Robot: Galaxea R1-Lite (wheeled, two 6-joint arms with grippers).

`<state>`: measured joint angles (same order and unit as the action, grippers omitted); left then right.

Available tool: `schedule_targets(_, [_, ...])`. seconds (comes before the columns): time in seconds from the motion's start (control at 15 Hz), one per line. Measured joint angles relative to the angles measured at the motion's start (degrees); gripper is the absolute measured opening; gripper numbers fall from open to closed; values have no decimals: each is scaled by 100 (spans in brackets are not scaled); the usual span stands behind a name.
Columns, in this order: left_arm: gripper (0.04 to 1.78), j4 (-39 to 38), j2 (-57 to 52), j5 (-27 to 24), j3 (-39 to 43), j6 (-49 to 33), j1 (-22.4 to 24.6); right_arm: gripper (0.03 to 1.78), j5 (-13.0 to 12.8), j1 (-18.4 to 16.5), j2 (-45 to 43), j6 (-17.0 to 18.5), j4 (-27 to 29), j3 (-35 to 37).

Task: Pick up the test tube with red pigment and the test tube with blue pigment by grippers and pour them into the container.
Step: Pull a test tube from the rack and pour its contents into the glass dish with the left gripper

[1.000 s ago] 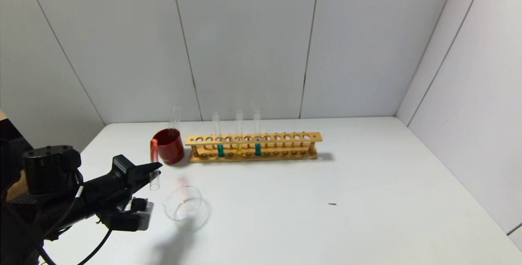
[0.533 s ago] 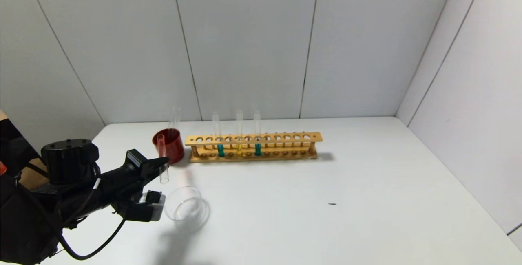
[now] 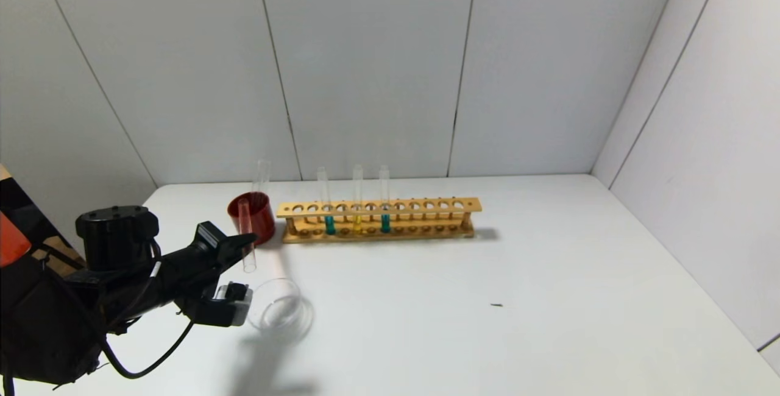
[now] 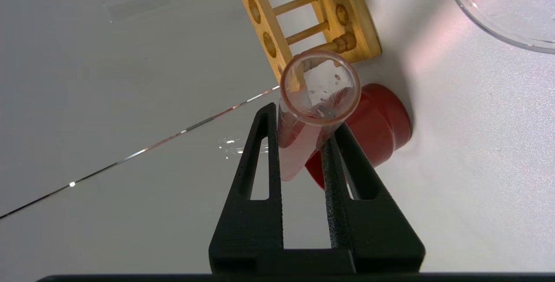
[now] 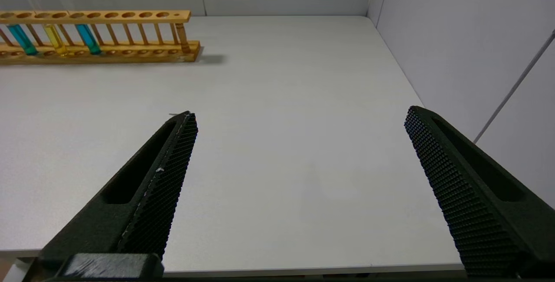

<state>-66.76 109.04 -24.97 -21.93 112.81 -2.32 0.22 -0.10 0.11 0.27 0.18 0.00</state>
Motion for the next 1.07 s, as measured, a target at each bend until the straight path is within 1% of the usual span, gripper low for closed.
schedule_targets(0.67, [33, 122, 68, -15, -124, 507, -145, 175, 0, 7, -1, -5, 0, 0])
schedule_targets(1.07, [33, 122, 66, -5, -146, 795, -143, 175, 2, 7, -4, -5, 0, 0])
